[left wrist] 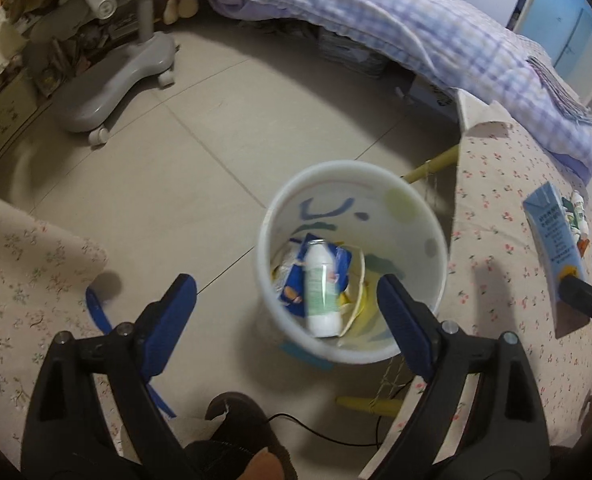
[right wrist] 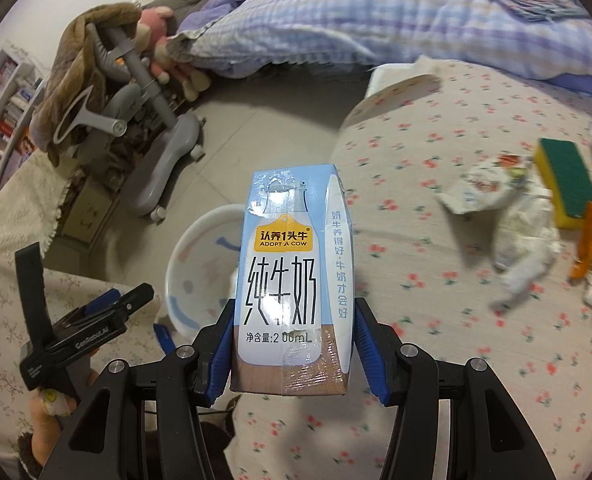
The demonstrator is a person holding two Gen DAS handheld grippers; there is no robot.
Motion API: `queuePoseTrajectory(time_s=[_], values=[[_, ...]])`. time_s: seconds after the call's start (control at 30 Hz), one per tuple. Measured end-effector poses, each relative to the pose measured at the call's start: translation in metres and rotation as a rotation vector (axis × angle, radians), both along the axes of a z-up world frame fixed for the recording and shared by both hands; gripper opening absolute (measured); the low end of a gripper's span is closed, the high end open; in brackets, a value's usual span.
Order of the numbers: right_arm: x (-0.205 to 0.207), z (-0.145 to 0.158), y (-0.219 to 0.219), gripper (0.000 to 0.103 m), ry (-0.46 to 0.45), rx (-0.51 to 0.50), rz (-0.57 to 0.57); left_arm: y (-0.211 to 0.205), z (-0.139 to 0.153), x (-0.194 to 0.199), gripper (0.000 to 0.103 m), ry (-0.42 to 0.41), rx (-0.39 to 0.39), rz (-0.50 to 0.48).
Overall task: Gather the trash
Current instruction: 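Lower the milk carton into the white bin and open the right tool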
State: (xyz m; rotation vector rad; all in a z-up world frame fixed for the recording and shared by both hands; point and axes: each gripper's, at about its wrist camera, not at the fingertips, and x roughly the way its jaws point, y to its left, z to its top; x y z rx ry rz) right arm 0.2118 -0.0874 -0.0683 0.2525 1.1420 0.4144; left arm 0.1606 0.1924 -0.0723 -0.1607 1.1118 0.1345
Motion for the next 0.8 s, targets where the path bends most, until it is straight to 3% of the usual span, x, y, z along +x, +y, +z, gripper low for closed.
queuePoseTrajectory(time_s=[0.43, 0.63, 0.8], values=[[0.023, -0.033, 0.071, 0.056, 0.057, 0.030, 0.090, 0.045, -0.010, -0.017, 0.094, 0.044, 0.031, 0.087], [0.028, -0.041, 0.082, 0.057, 0.068, 0.068, 0.096, 0.051, -0.006, -0.017, 0.094, 0.036, 0.014, 0.098], [0.031, -0.040, 0.084, 0.067, 0.080, 0.089, 0.092, 0.052, -0.003, -0.019, 0.094, 0.029, 0.008, 0.095]])
